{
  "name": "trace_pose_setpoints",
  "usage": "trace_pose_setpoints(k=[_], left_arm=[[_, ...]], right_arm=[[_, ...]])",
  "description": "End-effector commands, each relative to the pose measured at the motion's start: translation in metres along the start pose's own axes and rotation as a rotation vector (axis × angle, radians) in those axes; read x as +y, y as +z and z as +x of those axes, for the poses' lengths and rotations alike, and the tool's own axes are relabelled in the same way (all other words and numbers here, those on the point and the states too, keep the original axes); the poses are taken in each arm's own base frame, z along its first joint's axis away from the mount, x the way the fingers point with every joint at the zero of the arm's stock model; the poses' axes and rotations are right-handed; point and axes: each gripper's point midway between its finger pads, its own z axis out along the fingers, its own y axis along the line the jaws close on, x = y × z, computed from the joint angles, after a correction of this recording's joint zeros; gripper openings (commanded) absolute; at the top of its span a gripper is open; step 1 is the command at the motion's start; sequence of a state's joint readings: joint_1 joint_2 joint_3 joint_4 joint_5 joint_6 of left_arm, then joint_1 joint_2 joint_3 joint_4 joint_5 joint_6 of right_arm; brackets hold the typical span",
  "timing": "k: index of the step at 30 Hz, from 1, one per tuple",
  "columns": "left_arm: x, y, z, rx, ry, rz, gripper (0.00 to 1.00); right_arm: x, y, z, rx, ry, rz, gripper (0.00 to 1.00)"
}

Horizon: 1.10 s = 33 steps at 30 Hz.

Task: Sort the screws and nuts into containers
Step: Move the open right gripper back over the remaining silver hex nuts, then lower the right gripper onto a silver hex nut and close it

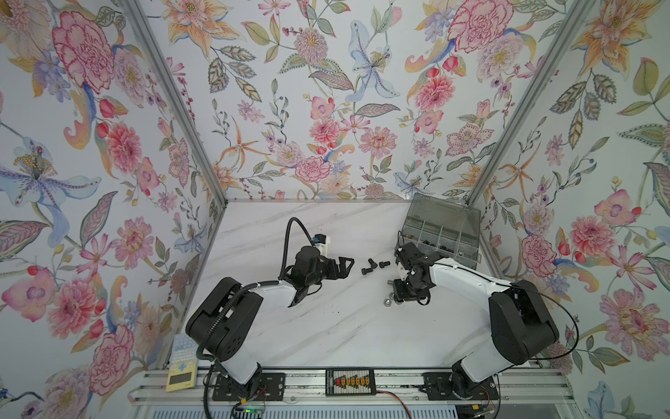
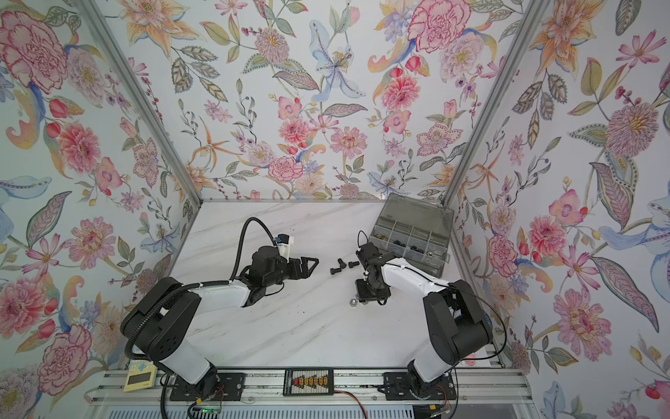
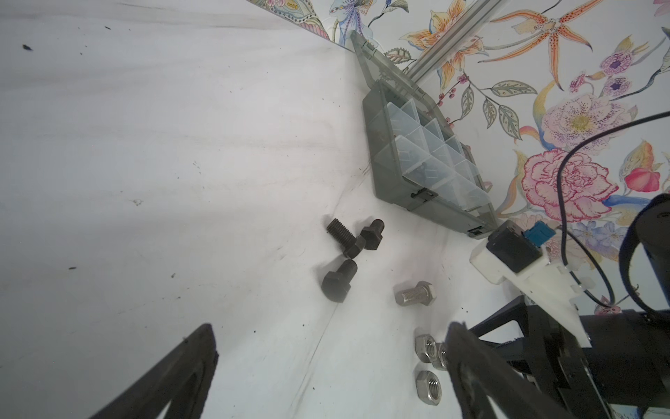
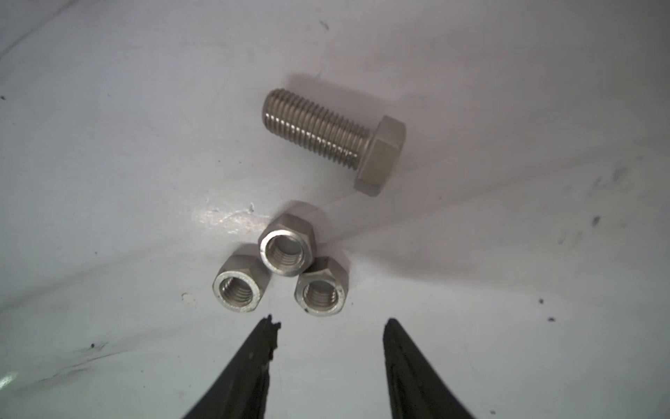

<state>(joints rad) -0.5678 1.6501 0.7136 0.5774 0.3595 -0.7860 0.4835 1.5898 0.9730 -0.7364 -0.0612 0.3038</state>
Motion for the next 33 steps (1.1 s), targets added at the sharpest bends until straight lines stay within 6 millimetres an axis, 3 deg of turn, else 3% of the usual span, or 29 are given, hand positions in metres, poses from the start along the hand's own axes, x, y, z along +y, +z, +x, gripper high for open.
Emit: trace_pose_setpoints(k=[1,33], left_arm=[[-0.001,-0.005,-0.002,-0.010,0.000,-0.007,0.99],[0.000,-0.004,0.001,-0.004,-0.001,-0.012,0.99]], right_arm=[[-0.004,0.003,0.007,0.010,0.023,0.024,0.52],[-0.002,0.033,0.003,-0.004,0.137,0.047,0.50]])
